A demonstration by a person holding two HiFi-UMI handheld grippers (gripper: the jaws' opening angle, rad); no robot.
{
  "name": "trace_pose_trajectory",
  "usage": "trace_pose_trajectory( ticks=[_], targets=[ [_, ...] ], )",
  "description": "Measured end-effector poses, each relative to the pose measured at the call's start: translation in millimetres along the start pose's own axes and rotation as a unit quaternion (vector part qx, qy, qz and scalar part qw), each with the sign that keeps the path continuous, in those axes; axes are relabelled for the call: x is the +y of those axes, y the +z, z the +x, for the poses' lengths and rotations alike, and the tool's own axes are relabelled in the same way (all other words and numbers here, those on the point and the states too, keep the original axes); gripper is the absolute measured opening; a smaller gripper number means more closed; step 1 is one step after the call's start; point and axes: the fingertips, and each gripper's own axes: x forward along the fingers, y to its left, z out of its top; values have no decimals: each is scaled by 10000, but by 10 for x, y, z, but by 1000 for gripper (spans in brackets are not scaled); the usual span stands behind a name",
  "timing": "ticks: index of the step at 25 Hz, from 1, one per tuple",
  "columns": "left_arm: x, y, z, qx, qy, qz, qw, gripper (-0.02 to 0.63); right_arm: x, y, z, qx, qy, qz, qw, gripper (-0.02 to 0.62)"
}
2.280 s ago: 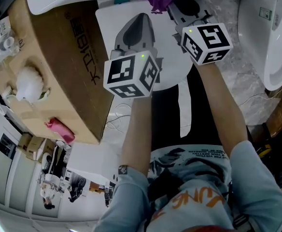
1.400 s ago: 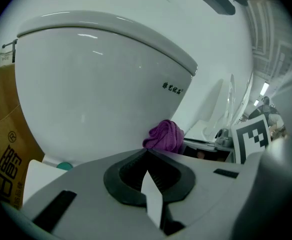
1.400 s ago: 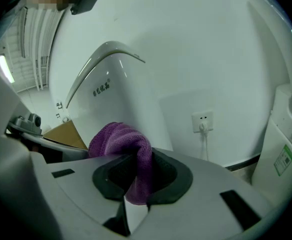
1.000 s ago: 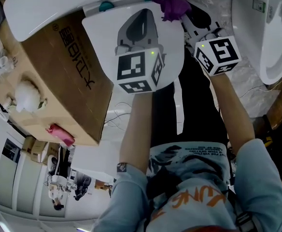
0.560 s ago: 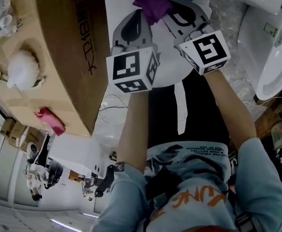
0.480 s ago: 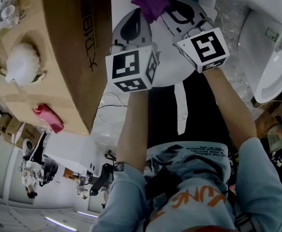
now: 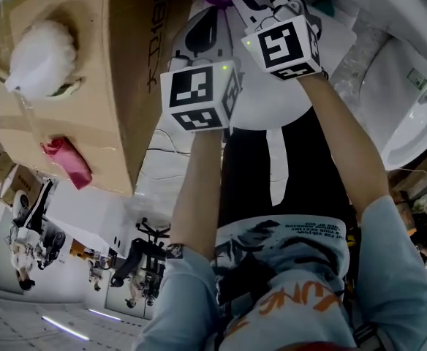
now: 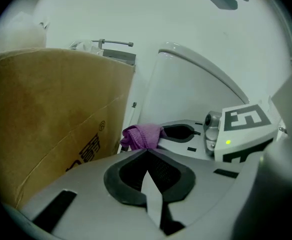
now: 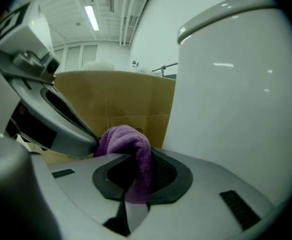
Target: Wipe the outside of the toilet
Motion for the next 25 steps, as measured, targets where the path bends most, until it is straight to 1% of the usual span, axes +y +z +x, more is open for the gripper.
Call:
trace_pose_trajectory(
  ticks=[2,6,9,17,19,22,25],
  targets=[
    [51,-1,2,2,9,-41,10000,25,25,-21,109,131,-150,-241,9995,72],
    [162,-29,-14,-6,106,-128,9999,25,30,-97,282,357,-449,-534,9969,74],
    [223,-73,-35,15,135,-127,9998,25,20,-175,377,493,-519,-665,9952,74],
    [252,-137,-46,94,133,-182,9997,25,-48,-462,478,929,-434,-645,9926,74],
    [241,-158,-32,124,107,-178,9997,25,-77,-502,473,950,-416,-517,9933,72],
    [204,-176,-17,177,43,-190,9997,25,-107,-532,456,936,-409,-143,9947,66],
    [141,-175,-25,216,7,-183,9996,25,-118,-559,414,1045,-424,-29,9936,64]
  ],
)
